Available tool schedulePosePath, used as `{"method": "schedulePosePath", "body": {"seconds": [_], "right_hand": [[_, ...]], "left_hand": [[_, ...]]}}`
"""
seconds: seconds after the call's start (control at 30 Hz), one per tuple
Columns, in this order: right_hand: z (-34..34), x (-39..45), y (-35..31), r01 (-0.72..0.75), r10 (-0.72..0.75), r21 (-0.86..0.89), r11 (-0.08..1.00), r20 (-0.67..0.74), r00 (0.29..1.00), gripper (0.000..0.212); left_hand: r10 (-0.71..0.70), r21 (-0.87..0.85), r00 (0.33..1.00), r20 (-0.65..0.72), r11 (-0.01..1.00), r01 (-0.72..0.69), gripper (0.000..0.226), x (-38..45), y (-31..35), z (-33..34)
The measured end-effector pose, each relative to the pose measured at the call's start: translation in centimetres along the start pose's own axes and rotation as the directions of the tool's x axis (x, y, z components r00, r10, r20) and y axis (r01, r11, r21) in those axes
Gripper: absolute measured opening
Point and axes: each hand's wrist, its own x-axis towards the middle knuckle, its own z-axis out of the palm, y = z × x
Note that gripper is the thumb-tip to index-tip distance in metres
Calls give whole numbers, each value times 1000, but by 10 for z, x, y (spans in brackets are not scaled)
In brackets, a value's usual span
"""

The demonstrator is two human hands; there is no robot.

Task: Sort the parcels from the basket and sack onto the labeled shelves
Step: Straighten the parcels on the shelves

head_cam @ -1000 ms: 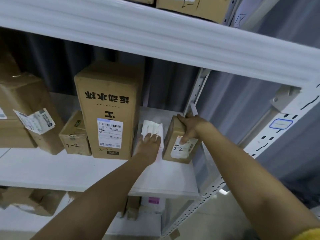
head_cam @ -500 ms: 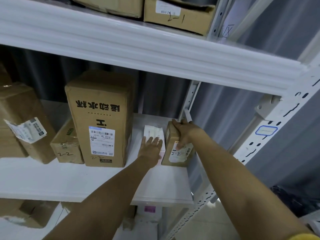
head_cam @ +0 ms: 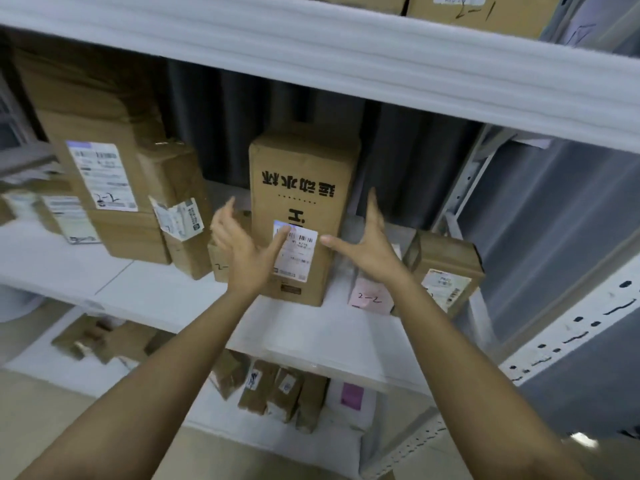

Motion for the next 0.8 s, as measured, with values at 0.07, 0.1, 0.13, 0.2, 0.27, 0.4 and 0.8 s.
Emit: {"method": "schedulePosePath", "body": {"seconds": [0.07, 0.1, 0.13, 0.2, 0.27, 0.4, 0.8], "right_hand": [[16, 5, -8, 20, -20, 114, 993, 2, 1000, 122], [21, 8, -9, 17, -19, 157, 988, 8, 1000, 121], [25, 10, -9, 10, -12, 181, 983, 14, 1000, 118], [27, 13, -7, 0, 1, 193, 981, -3, 1000, 111], [23, 15, -3, -4, 14, 208, 978, -47, 999, 107], [10, 14, 6, -27, 48, 214, 977, -94, 994, 104], [47, -38, 1, 155, -289, -275, 949, -560, 777, 85]], "left_hand": [[-97, -30, 979, 180, 994, 104, 101, 15, -2, -11], [-111, -26, 956, 273, 992, 122, 94, 21, -1, -13], [-107, -23, 933, 343, 992, 123, 82, 25, -2, -12], [-101, -18, 910, 402, 993, 118, 57, 31, -3, -6], [-101, -31, 894, 437, 991, 127, 46, 34, -1, 1], [-70, -33, 867, 493, 995, 99, 54, 33, 11, 18], [75, 292, 840, 537, 918, -269, 60, 38, -30, -4]]}}
